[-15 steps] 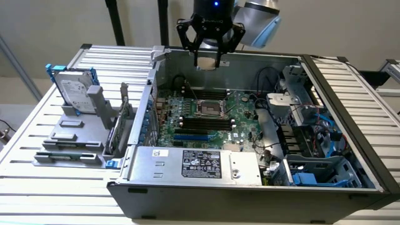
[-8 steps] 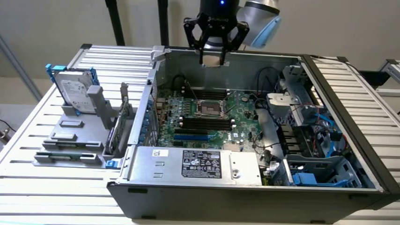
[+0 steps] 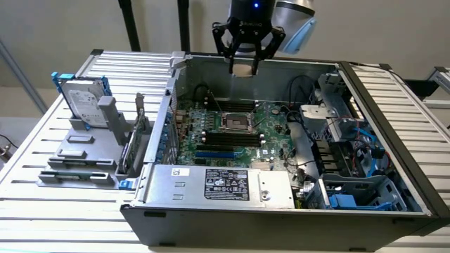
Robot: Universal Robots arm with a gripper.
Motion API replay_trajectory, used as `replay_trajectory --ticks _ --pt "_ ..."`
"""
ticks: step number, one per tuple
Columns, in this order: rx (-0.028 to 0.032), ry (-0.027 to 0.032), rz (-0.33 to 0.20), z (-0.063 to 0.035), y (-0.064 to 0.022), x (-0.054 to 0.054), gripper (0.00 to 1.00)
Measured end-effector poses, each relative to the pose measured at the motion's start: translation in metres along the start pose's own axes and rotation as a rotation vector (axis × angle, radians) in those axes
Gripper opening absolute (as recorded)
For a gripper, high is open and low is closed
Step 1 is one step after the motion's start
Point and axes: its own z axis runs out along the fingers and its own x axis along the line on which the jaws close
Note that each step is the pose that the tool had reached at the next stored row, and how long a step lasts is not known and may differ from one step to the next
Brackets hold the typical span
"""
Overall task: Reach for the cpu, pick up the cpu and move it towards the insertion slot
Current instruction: 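Pick up the cpu and move it towards the insertion slot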
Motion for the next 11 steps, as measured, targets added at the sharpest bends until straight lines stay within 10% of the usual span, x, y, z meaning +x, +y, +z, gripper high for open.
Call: replay_trajectory --ticks 11 --pt "0.0001 0.0 0.0 0.0003 0.0 -0.0002 0.55"
